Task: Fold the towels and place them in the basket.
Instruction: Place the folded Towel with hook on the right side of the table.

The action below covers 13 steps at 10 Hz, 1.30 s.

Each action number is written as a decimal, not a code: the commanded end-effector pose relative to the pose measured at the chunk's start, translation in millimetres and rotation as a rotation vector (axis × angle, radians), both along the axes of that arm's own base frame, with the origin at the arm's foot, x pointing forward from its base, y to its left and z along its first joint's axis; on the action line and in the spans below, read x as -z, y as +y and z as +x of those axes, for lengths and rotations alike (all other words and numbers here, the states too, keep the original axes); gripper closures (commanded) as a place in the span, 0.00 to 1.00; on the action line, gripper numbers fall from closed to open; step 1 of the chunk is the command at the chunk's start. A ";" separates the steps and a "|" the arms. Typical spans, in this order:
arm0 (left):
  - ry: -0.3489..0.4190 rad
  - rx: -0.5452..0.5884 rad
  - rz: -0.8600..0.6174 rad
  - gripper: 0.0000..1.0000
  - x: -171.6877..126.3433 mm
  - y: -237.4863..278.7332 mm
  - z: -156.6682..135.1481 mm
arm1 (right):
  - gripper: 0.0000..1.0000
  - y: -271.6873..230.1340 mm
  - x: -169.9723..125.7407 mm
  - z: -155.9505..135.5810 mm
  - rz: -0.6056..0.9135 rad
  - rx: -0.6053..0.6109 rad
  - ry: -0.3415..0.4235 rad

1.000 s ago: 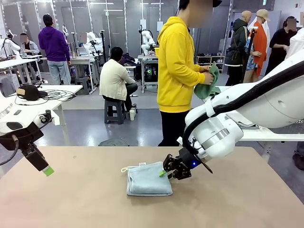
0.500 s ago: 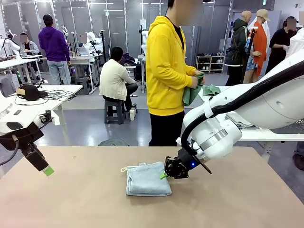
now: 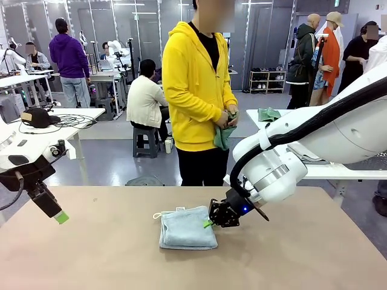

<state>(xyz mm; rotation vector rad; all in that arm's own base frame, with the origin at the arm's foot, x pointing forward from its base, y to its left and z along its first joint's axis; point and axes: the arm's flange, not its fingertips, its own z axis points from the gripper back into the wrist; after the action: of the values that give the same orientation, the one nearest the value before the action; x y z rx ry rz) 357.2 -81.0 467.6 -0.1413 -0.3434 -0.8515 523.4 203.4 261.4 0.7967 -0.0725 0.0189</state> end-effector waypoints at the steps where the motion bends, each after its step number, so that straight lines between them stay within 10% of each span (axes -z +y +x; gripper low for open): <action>1: -0.004 -0.013 0.011 0.00 0.0 -0.8 0.3 | 1.00 -0.8 0.5 0.1 0.001 0.000 0.001; 13: -0.004 -0.013 0.011 0.00 0.0 -0.8 0.3 | 0.95 -224.0 -38.3 -17.2 -0.190 0.139 -0.055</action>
<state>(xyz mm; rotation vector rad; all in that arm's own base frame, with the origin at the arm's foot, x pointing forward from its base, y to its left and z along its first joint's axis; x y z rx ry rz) 357.2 -81.0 467.8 -0.1417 -0.3439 -0.8514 507.8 -13.9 305.6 0.6391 -0.1637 -0.0957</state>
